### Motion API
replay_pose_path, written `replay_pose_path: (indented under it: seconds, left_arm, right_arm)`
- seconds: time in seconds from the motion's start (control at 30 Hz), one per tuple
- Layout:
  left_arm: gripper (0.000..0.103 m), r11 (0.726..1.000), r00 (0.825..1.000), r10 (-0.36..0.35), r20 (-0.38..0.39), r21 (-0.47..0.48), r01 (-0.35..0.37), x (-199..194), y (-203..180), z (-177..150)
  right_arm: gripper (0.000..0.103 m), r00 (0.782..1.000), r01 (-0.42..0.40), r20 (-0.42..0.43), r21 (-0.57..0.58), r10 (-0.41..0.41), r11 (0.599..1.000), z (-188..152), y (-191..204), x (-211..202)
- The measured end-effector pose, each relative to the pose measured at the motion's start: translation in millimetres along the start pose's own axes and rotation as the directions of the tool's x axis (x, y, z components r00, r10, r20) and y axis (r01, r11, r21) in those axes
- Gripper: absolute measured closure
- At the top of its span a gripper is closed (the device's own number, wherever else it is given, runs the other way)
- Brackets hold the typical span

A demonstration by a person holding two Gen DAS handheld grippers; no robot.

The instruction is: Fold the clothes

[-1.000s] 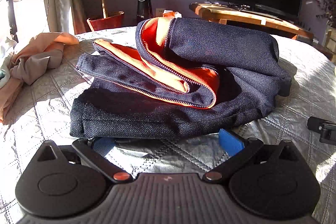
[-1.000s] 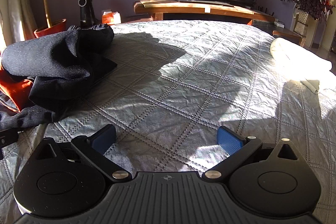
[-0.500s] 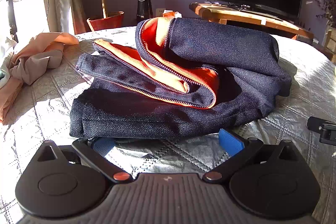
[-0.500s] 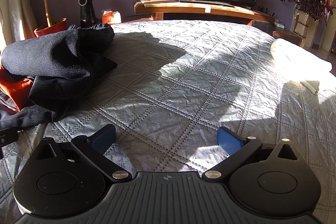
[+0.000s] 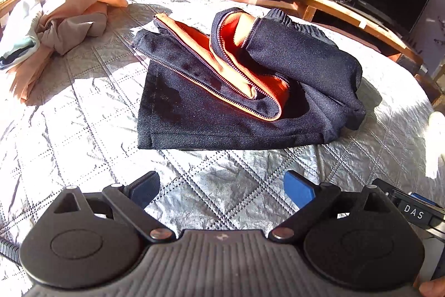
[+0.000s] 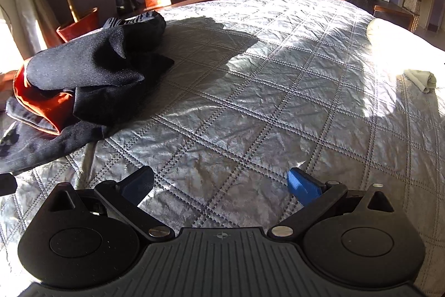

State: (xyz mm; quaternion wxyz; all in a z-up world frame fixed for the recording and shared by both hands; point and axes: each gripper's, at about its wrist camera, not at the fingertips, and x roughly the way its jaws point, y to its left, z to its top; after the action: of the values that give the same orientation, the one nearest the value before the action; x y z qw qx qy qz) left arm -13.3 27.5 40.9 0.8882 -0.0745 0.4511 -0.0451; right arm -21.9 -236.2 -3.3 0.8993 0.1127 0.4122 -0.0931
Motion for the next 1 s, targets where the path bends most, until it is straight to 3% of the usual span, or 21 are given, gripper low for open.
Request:
replay_pose_path:
  seconds: [0.13, 0.23, 0.3, 0.37, 0.5, 0.63, 0.9, 1.0]
  left_arm:
    - [0.007, 0.999, 0.999, -0.021, 0.05, 0.039, 0.019, -57, -2, 1]
    - [0.003, 0.996, 0.994, -0.039, 0.104, 0.087, 0.03, -105, -8, -4]
    - [0.001, 0.992, 0.988, -0.063, 0.141, 0.114, 0.047, -137, -12, -11]
    - [0.001, 0.988, 0.98, -0.088, 0.177, 0.142, 0.063, -169, -16, -17]
    - [0.001, 0.984, 0.981, -0.091, 0.173, 0.17, 0.061, -213, -27, -33]
    - [0.001, 0.974, 0.985, -0.087, 0.15, 0.222, 0.052, -250, -41, -51]
    - [0.001, 0.971, 0.989, -0.031, 0.143, 0.238, -0.004, -298, -33, -76]
    - [0.001, 0.968, 0.987, 0.016, 0.158, 0.245, -0.055, -312, -26, -86]
  right_arm:
    - [0.0, 0.991, -0.053, -0.113, 0.104, 0.065, 0.993, 1, -7, -19]
    - [0.001, 0.995, -0.008, -0.097, 0.039, 0.012, 0.999, -5, 1, -56]
    - [0.0, 0.998, 0.028, -0.052, -0.09, -0.033, 0.996, -9, 15, -89]
    - [0.0, 1.0, 0.001, -0.03, -0.139, -0.005, 0.99, -16, 22, -125]
    - [0.0, 1.0, -0.03, -0.003, -0.182, 0.03, 0.983, -32, 29, -191]
    - [0.0, 0.999, 0.013, 0.047, -0.194, -0.004, 0.981, -48, 31, -243]
    - [0.0, 0.996, 0.066, 0.07, -0.219, -0.052, 0.973, -63, 39, -296]
    - [0.0, 0.998, 0.009, 0.067, -0.184, 0.004, 0.983, -67, 37, -316]
